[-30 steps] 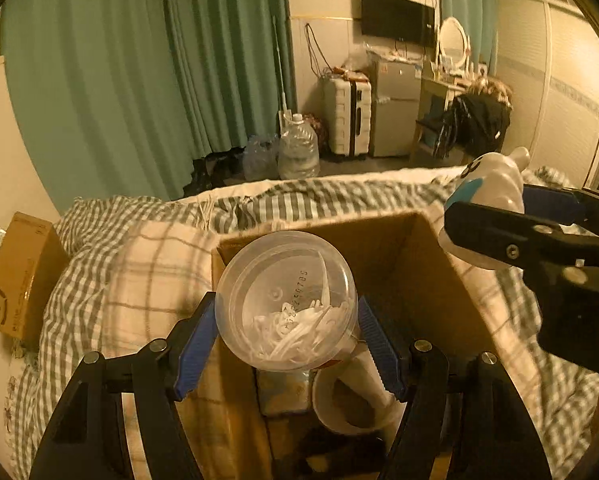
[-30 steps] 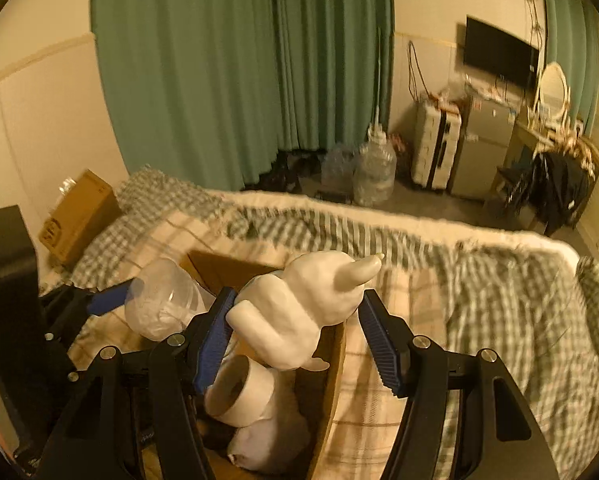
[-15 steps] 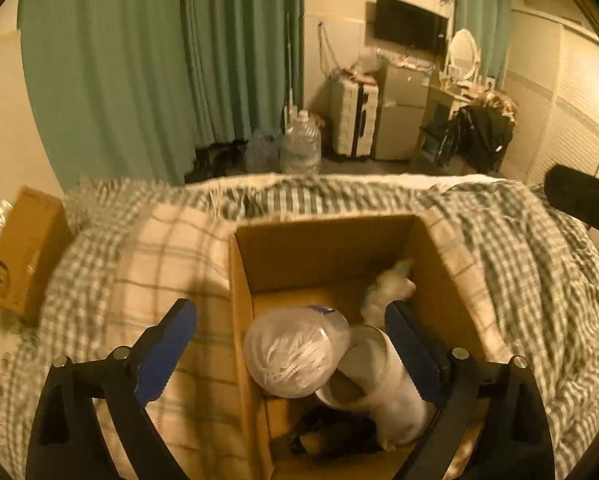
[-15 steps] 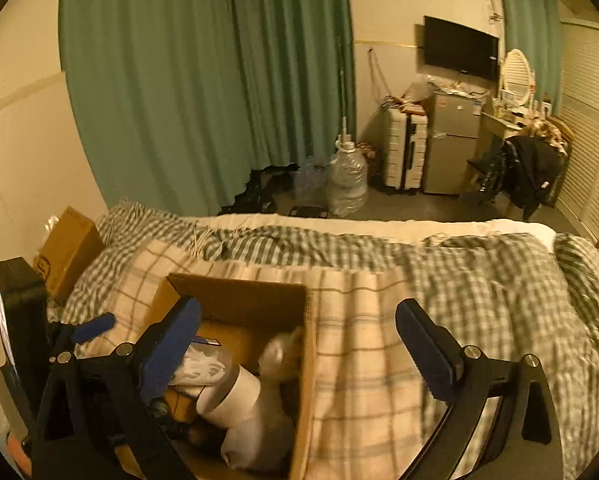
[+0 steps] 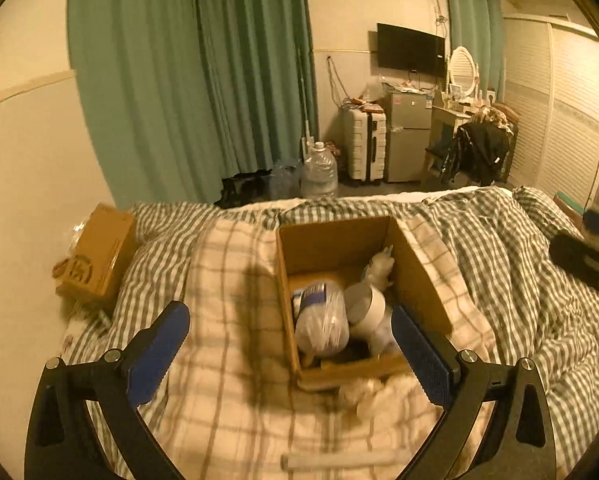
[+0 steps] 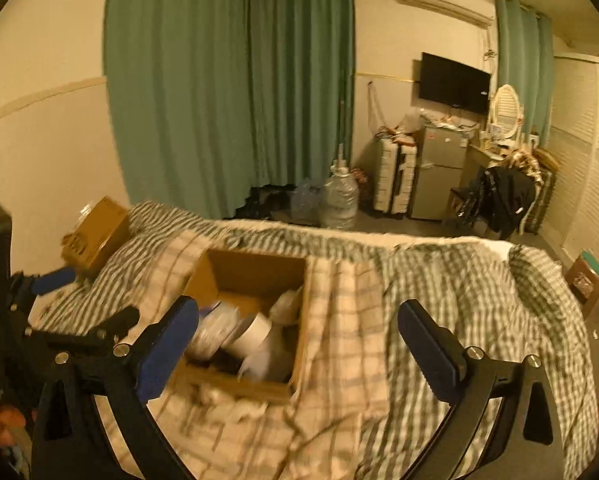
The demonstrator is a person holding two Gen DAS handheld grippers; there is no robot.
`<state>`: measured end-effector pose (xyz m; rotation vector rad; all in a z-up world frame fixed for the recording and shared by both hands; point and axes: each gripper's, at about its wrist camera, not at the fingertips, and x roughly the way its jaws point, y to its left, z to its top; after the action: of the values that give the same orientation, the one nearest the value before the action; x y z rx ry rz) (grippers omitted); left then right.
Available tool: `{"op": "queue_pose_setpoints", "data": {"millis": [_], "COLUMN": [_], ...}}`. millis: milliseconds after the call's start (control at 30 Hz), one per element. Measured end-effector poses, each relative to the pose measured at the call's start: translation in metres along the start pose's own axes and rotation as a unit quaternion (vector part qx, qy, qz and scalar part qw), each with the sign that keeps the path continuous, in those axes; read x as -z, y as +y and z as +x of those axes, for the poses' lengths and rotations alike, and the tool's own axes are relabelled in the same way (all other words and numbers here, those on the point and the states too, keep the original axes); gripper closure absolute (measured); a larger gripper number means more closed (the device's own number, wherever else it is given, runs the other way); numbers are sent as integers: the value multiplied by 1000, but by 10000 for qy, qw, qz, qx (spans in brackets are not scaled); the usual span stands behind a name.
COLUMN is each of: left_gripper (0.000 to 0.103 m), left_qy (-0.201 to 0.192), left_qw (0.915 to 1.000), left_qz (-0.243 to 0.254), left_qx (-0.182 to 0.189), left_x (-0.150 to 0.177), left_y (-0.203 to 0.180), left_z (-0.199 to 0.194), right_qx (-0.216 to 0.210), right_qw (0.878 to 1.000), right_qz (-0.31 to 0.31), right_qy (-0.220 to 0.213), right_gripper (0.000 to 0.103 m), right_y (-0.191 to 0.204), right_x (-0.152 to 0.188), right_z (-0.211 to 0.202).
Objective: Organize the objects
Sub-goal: 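Grasp the white tube with the right tool while the left tool grasps the lace cloth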
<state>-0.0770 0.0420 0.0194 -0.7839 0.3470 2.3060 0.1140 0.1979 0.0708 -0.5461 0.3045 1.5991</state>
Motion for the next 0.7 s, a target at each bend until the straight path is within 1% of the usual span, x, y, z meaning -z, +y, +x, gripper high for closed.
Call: {"op": "queue_pose_setpoints", "data": {"millis": [100,200,300,367,400,533,633,700], "left_gripper": [0,0,0,0,0,0,0,0], "left_qy": [110,332,681,974,1085,1486,1663,1720], "left_qw": [9999,9991,9969,9940,9926,9857,9818,9805], "left_qz": [-69,-145,-255,-334,-355,-526,-672,-707], "left_qx": [-87,-199,-283,-377,-414,-591,-623,-634], "left_x": [23,54,86,109,118,149,164,167], "left_y": [3,7,13,17,19,30,36,37], "left_z": [-3,3,18,31,37,57,64,68], "right_qx": [-144,-201,-226,-343,-407,-778,-1028,-1157], "right_qw": [9998,9995,9983,9960,9944,9832,9700,9589], "right_qz": [60,12,-99,-211,-275,-640,-986,-1201], "right_qy": [102,252,536,797,931,1521,1970,2296], "right_gripper": [3,3,3,4,6,12,18,22], "right_y": [3,5,11,16,20,44,65,76], "right_x": [25,50,78,94,102,132,155,169], "right_z": [-5,2,20,37,45,79,104,122]}}
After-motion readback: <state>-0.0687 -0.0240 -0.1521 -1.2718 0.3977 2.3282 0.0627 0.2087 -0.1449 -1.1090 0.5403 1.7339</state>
